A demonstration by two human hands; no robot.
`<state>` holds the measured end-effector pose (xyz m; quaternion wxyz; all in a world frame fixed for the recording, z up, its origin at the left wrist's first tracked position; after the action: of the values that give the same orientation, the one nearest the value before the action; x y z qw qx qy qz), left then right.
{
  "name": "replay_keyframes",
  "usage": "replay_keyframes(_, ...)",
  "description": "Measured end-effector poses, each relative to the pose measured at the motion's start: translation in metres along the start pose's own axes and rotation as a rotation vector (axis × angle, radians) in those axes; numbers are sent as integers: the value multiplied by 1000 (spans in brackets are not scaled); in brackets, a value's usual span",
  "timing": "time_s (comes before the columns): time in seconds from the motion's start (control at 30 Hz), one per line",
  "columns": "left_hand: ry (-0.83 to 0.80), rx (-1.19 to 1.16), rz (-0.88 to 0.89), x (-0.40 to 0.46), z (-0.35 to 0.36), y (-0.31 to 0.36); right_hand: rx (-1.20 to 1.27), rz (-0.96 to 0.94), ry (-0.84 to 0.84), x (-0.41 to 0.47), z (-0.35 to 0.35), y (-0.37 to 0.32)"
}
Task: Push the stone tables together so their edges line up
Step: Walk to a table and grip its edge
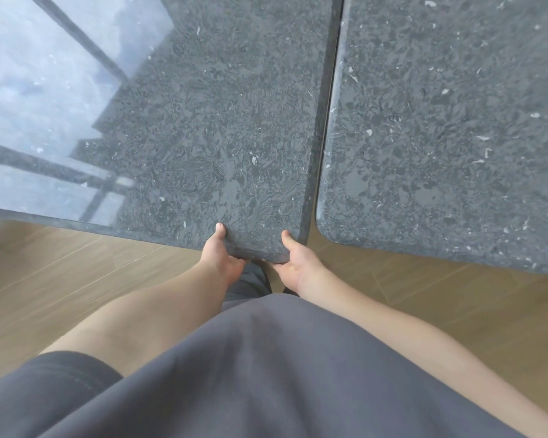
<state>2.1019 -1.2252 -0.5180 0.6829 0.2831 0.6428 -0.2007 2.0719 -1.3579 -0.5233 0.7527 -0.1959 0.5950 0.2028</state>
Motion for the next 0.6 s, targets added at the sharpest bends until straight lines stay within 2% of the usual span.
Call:
replay_keyframes(0.3,15,18,45,2,7,-4,-30,28,-11,-3,-4,-12)
replay_keyframes(0.6,26,-16,-15,3,7,-4,-108,62,-30,-1,-8,-18)
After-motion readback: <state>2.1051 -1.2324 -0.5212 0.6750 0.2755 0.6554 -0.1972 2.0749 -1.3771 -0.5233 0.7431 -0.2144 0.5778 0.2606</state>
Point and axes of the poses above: each hand's wrist, its own x-axis towards the middle knuckle, its own z-axis out of the palm, y = z × x, the point moved 6 cm from there along x, towards the middle knuckle, and after that the axes turned 5 degrees about y, right-handed, at the moved point
